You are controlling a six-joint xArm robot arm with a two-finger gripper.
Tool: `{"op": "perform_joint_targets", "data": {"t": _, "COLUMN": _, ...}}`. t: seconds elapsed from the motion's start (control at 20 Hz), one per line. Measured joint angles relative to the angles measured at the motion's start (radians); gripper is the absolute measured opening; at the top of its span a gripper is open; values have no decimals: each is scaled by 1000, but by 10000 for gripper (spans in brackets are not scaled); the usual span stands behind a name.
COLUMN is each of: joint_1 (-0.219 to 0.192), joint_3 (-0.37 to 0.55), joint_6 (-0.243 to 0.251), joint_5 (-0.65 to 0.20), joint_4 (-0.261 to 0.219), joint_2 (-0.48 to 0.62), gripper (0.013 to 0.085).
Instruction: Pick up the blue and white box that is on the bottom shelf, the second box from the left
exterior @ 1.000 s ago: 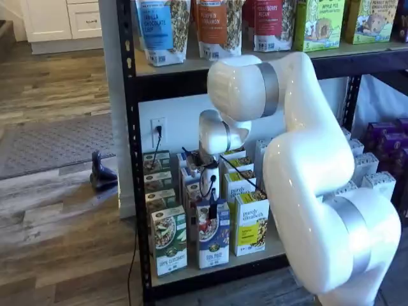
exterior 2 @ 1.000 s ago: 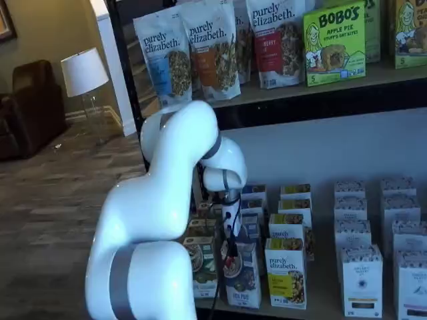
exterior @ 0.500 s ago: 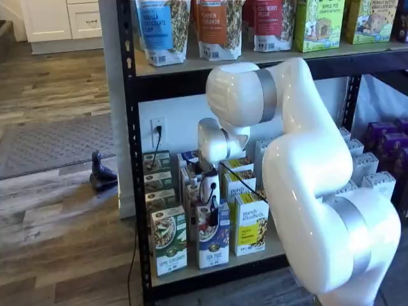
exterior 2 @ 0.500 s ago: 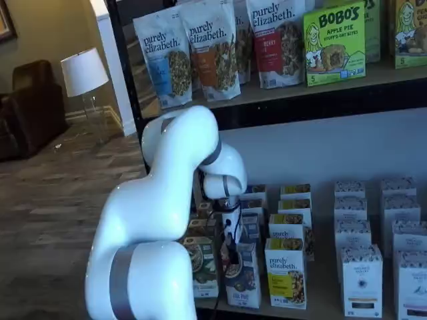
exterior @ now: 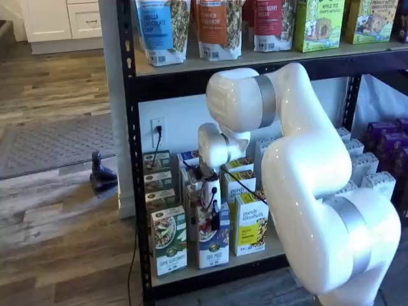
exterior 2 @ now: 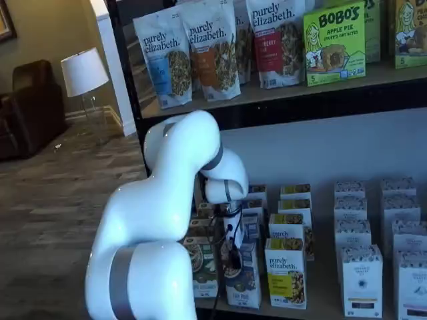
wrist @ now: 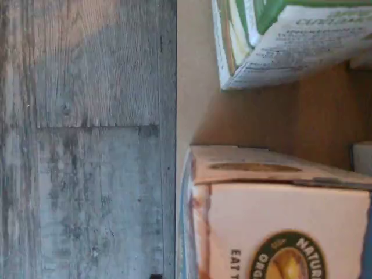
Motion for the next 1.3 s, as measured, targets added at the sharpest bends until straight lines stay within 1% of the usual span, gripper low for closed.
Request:
{"op": "perform_joint_targets", "data": {"t": 0.25, "joint_1": 0, "joint_3": -7, "joint_6": 2, "joint_5": 11, "joint_4": -2, "joint_2": 6, "gripper": 850}}
{"op": "perform_joint_targets", "data": {"t": 0.5, "joint_1": -4, "joint_3": 12, "joint_6": -7, "joint_5": -8, "joint_4": 3, "joint_2": -1, "gripper": 850}}
{"op": "perform_joint_targets", "data": {"t": 0.6, "joint_1": -6, "joint_3": 18, "joint_6": -14, "joint_5": -10, "joint_4": 11, "joint_2": -5, "gripper": 770}}
{"op": "perform_joint_targets", "data": {"t": 0.65, "joint_1": -6, "joint_3": 20, "joint_6": -14, "joint_5": -9, "joint_4": 11, "joint_2": -6, "gripper": 770}}
{"op": "perform_joint_targets", "data": {"t": 0.7, "joint_1": -6, "joint_3": 22, "joint_6": -14, "joint_5": -9, "joint_4": 11, "joint_2": -8, "gripper": 730}}
{"op": "perform_joint_targets", "data": {"t": 0.75, "joint_1": -6, "joint_3": 23, "joint_6": -13, "joint_5": -8, "joint_4": 10, "joint_2": -8, "gripper": 730}}
{"op": "perform_joint_targets", "data": {"t": 0.85, "joint_1": -5, "joint_3": 29, "joint_6": -8, "joint_5": -7, "joint_4": 4, "joint_2": -12, "gripper": 650}}
{"op": "perform_joint_targets", "data": {"t": 1.3, "joint_1": 2, "joint_3": 52, "joint_6": 8, "joint_5": -19, "joint_4": -6, "joint_2": -22, "gripper": 650}}
